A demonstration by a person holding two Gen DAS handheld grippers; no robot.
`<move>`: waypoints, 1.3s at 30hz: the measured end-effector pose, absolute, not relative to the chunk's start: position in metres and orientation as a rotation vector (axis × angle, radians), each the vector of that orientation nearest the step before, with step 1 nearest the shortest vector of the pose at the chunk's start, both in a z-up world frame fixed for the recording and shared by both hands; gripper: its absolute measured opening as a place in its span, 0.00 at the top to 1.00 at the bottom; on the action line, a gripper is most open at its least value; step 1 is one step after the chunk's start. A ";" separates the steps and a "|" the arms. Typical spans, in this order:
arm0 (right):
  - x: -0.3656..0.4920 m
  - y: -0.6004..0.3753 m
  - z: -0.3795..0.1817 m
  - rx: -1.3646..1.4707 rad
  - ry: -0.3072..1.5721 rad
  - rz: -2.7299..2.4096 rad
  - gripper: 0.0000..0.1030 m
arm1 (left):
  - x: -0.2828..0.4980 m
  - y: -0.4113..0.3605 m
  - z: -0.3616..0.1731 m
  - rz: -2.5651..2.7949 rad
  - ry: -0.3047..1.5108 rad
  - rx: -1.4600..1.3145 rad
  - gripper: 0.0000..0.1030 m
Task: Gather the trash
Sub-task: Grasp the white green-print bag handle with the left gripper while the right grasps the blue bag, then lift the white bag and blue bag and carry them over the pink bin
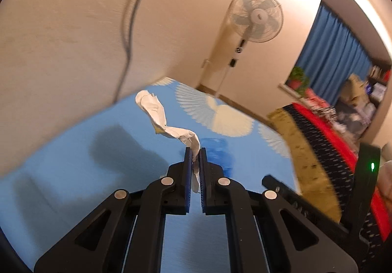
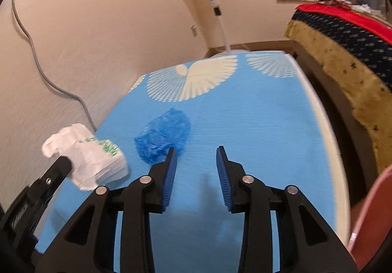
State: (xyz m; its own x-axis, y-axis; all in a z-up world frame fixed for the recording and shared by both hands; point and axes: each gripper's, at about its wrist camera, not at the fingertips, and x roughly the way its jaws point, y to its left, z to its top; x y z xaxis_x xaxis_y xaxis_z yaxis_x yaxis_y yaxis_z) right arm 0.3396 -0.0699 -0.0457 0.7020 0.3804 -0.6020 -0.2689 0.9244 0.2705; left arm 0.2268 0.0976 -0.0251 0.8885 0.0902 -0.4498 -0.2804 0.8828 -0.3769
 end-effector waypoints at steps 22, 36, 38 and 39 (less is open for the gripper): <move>0.352 -0.036 -0.065 0.122 0.815 0.413 0.98 | 0.225 0.106 -0.027 0.259 0.509 -0.405 0.95; 0.272 -0.088 -0.016 0.059 0.715 0.309 0.98 | 0.198 0.084 -0.005 0.196 0.511 -0.357 0.95; 0.260 -0.097 -0.009 0.060 0.707 0.293 0.98 | 0.191 0.080 -0.002 0.182 0.508 -0.348 0.94; 0.254 -0.101 -0.005 0.065 0.703 0.287 0.98 | 0.187 0.077 0.001 0.172 0.507 -0.341 0.95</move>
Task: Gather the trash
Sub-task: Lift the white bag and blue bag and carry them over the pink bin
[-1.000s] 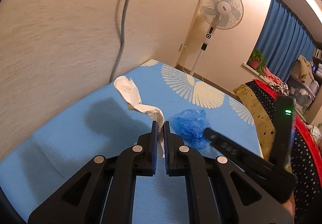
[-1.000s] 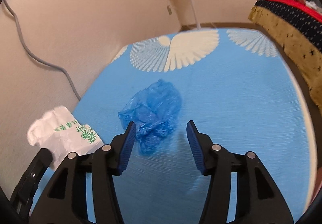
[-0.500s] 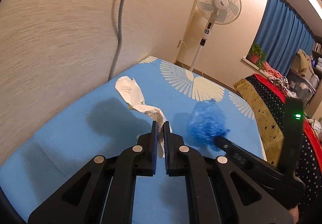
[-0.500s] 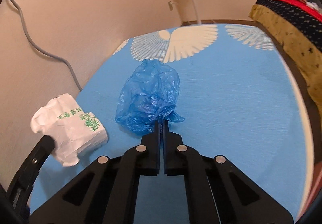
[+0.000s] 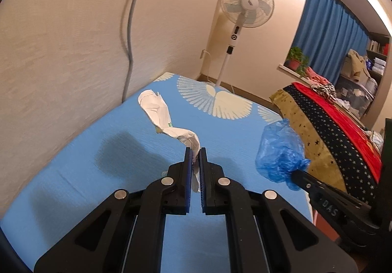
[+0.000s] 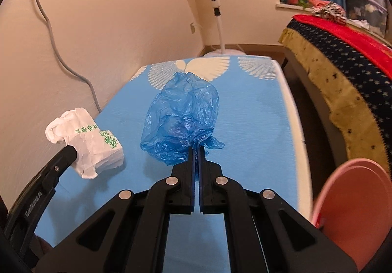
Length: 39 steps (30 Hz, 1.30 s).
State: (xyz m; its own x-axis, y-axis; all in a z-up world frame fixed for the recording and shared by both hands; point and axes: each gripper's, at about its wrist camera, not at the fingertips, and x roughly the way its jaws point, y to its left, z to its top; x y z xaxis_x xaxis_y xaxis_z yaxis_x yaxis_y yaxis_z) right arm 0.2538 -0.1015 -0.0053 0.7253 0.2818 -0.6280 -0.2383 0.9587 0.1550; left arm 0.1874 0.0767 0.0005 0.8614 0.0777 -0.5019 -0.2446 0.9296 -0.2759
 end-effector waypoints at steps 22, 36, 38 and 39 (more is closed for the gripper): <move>0.151 -0.187 0.031 0.088 0.617 0.135 0.98 | 0.124 0.012 0.021 -0.044 0.519 -0.243 0.94; 0.124 -0.223 0.037 0.134 0.595 0.067 0.98 | 0.108 -0.018 0.021 -0.120 0.533 -0.167 0.94; 0.124 -0.224 0.038 0.124 0.583 0.061 0.98 | 0.106 -0.020 0.021 -0.127 0.534 -0.162 0.94; 0.124 -0.224 0.038 0.120 0.579 0.057 0.98 | 0.106 -0.021 0.020 -0.129 0.534 -0.161 0.94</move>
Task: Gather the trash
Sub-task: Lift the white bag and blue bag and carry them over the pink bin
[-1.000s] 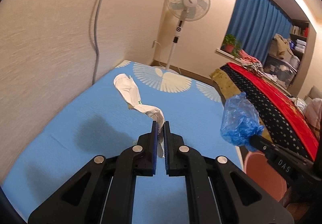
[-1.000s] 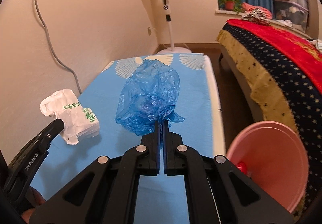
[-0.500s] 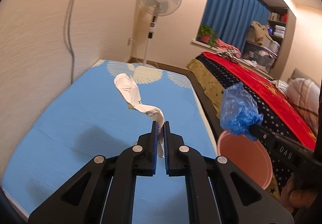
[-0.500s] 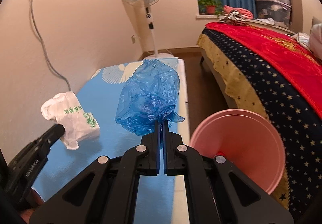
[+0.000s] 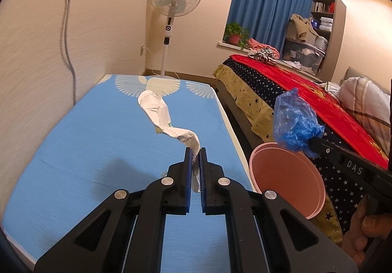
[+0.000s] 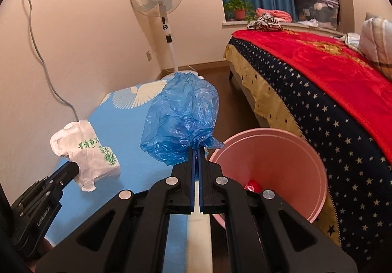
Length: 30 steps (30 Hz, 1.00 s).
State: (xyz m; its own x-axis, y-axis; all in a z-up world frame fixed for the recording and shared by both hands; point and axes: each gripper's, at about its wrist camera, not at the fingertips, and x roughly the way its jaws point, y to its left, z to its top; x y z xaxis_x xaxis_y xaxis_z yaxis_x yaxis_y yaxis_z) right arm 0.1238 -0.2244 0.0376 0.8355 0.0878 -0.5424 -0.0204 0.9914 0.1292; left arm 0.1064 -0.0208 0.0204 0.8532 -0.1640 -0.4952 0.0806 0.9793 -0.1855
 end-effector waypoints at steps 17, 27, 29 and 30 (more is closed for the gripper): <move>0.131 -0.244 0.026 0.150 0.583 -0.018 0.98 | 0.115 -0.042 0.012 -0.187 0.536 -0.139 0.94; 0.134 -0.251 0.025 0.157 0.574 -0.052 0.98 | 0.120 -0.050 0.011 -0.208 0.529 -0.127 0.94; 0.135 -0.252 0.025 0.157 0.571 -0.059 0.98 | 0.121 -0.052 0.010 -0.213 0.529 -0.126 0.94; 0.135 -0.253 0.025 0.157 0.571 -0.062 0.98 | 0.121 -0.053 0.010 -0.215 0.529 -0.124 0.94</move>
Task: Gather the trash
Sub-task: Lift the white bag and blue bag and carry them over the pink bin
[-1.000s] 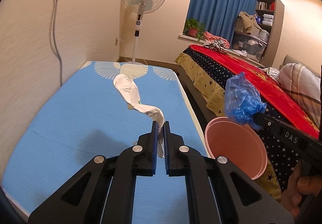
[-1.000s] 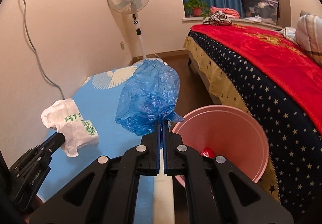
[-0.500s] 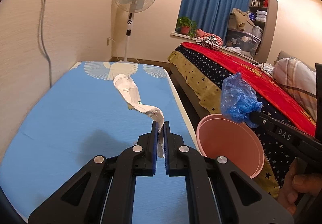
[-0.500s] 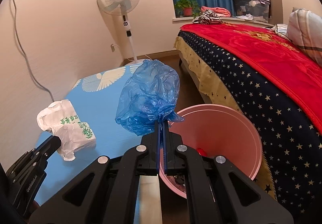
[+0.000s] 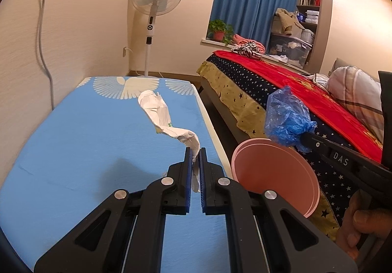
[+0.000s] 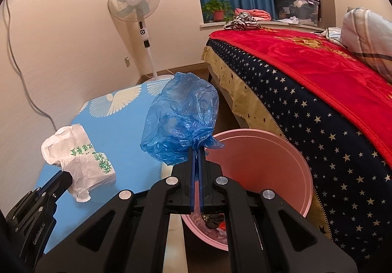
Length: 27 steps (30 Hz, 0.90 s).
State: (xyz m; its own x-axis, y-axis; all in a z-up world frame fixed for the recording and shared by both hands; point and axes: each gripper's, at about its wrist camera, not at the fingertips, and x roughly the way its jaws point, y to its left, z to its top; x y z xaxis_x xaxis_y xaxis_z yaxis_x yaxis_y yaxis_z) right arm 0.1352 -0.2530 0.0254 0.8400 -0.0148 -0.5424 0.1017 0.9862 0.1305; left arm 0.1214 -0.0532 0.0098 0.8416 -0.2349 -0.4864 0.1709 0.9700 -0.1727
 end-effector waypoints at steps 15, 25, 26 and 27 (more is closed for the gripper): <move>0.139 -0.265 0.022 0.148 0.575 -0.125 0.98 | 0.130 -0.071 0.007 -0.253 0.536 -0.123 0.94; 0.141 -0.276 0.023 0.125 0.563 -0.176 0.98 | 0.137 -0.090 0.004 -0.297 0.536 -0.129 0.95; 0.141 -0.278 0.023 0.127 0.563 -0.181 0.98 | 0.139 -0.091 0.004 -0.302 0.535 -0.130 0.95; 0.141 -0.280 0.022 0.128 0.563 -0.186 0.98 | 0.140 -0.093 0.003 -0.309 0.535 -0.131 0.95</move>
State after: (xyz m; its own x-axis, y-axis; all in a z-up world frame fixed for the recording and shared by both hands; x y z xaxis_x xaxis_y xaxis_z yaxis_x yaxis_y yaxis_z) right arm 0.1410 -0.2799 0.0223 0.8294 -0.1401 -0.5408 0.2100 0.9752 0.0694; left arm 0.1398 -0.0932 0.0032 0.8151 -0.3230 -0.4809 0.2552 0.9454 -0.2026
